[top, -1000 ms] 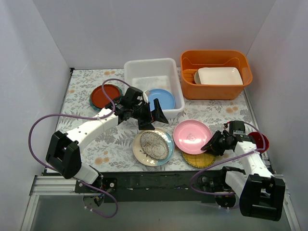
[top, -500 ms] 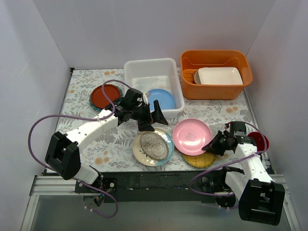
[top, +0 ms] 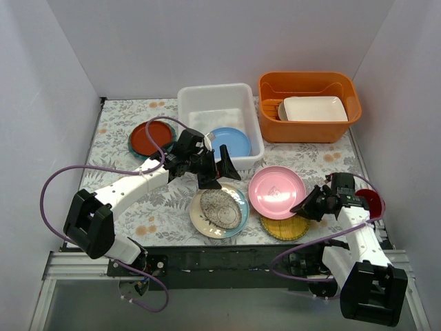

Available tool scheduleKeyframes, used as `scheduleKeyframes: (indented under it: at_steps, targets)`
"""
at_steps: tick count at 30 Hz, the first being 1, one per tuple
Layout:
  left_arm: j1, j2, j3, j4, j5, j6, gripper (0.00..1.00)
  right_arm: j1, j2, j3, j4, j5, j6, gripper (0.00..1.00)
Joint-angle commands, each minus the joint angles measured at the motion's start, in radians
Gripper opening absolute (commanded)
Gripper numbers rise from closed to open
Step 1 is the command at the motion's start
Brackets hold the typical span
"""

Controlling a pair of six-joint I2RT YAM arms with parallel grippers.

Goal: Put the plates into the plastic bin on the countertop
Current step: Pick up the plate at the center of the board, then place the plate in the plastic bin.

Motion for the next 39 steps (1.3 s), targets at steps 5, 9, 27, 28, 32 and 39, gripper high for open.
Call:
scheduleKeyframes:
  at_steps: [5, 9, 27, 28, 32, 39]
  targets:
    - [-0.016, -0.062, -0.023, 0.052, -0.005, -0.011, 0.98, -0.005, -0.032, 0.111, -0.015, -0.093, 0.013, 0.01]
    - [-0.027, -0.053, -0.019, 0.068, -0.001, -0.004, 0.98, -0.003, -0.032, 0.128, -0.041, -0.136, -0.001, 0.01]
    - [-0.064, 0.048, -0.023, 0.177, 0.024, -0.010, 0.96, -0.002, -0.049, 0.136, -0.055, -0.250, -0.050, 0.01]
    - [-0.064, 0.055, -0.022, 0.180, 0.027, -0.011, 0.96, -0.002, -0.047, 0.136, -0.046, -0.262, -0.050, 0.01]
    - [-0.073, 0.078, -0.017, 0.203, 0.047, -0.014, 0.95, 0.005, -0.043, 0.143, -0.033, -0.285, -0.045, 0.01]
    - [-0.084, 0.105, 0.000, 0.211, 0.050, -0.010, 0.93, 0.009, -0.043, 0.146, -0.032, -0.293, -0.047, 0.01]
